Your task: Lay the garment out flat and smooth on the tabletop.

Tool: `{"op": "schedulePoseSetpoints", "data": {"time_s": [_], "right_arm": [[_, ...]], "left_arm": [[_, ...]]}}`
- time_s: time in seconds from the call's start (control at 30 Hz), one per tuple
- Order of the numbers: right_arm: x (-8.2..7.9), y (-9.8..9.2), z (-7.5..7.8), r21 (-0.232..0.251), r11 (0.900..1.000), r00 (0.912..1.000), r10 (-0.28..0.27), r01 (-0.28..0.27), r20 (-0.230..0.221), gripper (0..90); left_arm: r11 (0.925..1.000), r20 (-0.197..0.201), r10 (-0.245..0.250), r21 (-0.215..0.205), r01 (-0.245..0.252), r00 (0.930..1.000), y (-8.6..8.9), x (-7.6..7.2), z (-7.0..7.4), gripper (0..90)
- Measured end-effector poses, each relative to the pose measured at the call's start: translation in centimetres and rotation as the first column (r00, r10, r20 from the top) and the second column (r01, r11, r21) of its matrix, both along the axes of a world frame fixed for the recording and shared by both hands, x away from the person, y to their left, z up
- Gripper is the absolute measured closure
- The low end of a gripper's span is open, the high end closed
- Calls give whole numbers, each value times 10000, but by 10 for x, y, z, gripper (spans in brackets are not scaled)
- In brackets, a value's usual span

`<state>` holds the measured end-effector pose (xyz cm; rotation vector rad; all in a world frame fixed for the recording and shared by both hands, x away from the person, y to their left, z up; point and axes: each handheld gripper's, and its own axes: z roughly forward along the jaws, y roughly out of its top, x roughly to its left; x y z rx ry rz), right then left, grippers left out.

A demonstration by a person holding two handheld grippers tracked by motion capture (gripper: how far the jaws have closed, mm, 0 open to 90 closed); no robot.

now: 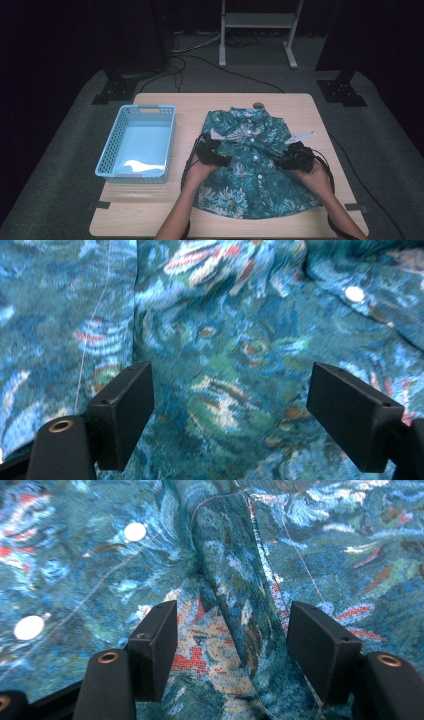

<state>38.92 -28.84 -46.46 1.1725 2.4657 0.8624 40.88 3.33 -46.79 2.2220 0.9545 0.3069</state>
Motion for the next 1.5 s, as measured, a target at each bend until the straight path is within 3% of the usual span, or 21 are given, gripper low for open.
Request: {"op": "schedulePoseSetpoints", "data": {"time_s": [0.2,0.37,0.7,1.03,1.3,1.43,1.5], "right_arm": [[-5,0,-4,-43,10000,9998,0,1,187,356],[-10,1,-5,63,10000,9998,-32,31,205,353],[-26,-2,-7,195,9996,9992,195,-202,337,349],[-43,-7,-7,189,9937,9934,1102,-1108,306,321],[-52,-10,-8,183,9899,9896,1396,-1403,358,309],[-54,-8,-5,-111,9888,9887,1490,-1488,172,309],[-58,-6,-3,-499,9871,9872,1540,-1519,409,318]], "left_arm": [[9999,138,-42,158,40,9999,1,-5,-5,164],[9980,287,-177,615,159,9994,-2,-11,-5,165],[9968,179,-322,739,308,9993,3,-30,-4,165],[9938,43,-692,879,686,9976,13,-53,-2,165],[9932,33,-771,874,765,9970,17,-69,-3,165],[9924,6,-827,915,823,9966,17,-75,-2,165],[9922,-1,-852,918,849,9964,17,-77,-2,165]]}}
